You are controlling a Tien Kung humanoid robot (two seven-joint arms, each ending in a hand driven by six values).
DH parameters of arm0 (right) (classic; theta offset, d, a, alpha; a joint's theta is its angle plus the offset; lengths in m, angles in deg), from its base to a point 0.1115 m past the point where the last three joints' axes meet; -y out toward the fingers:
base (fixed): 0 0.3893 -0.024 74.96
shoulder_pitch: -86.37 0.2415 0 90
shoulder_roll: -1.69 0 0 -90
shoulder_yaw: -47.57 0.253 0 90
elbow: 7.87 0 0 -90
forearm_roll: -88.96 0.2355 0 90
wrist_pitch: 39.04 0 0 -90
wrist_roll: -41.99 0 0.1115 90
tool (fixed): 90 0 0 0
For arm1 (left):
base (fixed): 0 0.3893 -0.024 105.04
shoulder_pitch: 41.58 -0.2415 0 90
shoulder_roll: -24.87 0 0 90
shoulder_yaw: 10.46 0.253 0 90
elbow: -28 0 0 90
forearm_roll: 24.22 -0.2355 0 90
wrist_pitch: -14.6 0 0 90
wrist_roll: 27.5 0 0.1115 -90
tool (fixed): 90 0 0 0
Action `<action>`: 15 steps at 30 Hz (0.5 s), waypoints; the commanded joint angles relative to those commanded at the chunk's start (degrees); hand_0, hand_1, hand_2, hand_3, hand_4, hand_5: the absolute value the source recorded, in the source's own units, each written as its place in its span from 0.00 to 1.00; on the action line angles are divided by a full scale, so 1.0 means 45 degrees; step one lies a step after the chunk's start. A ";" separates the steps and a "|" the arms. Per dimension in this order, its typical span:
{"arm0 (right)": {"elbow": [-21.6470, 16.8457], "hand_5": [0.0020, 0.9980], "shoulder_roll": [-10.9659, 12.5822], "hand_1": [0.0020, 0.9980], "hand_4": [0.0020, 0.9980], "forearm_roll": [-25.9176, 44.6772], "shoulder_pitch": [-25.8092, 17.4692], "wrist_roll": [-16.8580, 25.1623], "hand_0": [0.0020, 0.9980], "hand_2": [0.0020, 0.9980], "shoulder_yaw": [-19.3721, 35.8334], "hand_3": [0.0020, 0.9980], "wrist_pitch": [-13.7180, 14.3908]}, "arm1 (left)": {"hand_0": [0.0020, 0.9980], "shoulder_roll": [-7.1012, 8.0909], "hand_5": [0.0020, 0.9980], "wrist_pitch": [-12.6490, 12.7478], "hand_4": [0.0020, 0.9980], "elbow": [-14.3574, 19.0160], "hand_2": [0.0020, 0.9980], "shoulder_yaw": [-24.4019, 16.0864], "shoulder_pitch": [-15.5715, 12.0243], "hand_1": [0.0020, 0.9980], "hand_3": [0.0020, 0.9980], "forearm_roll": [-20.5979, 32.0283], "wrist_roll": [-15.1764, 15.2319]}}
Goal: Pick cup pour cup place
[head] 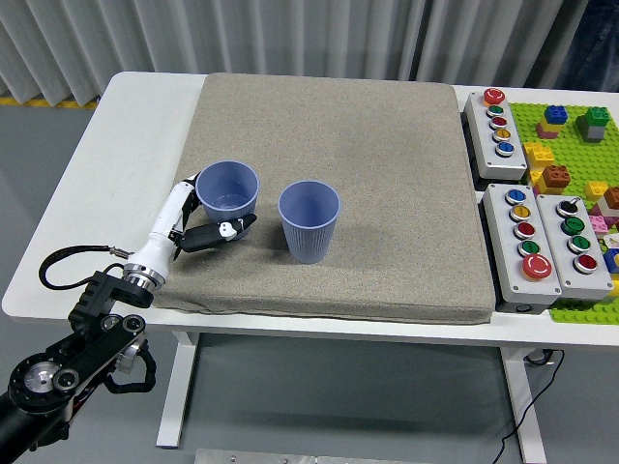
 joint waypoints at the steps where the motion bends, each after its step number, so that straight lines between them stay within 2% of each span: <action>1: 0.0001 0.00 0.0002 0.60 0.00 0.0007 0.0009 0.0001 0.64 0.51 -0.0007 0.58 0.0000 | 0.60 0.0002 0.01 0.0018 0.77 0.0005 0.56 0.0006 0.0008 0.56 0.55 0.0004 0.0003; 9: 0.0005 0.00 0.0001 0.60 0.00 0.0044 0.0045 0.0010 0.64 0.51 -0.0026 0.58 -0.0002 | 0.59 0.0024 0.00 0.0058 0.76 0.0493 0.55 -0.0288 -0.0209 0.55 0.55 -0.0485 -0.0203; 15: 0.0014 0.00 0.0022 0.60 0.00 0.0124 0.0029 0.0041 0.64 0.51 -0.0020 0.58 0.0010 | 0.59 0.0435 0.00 0.0002 0.76 0.1604 0.55 -0.0788 -0.0599 0.55 0.55 -0.2081 -0.0834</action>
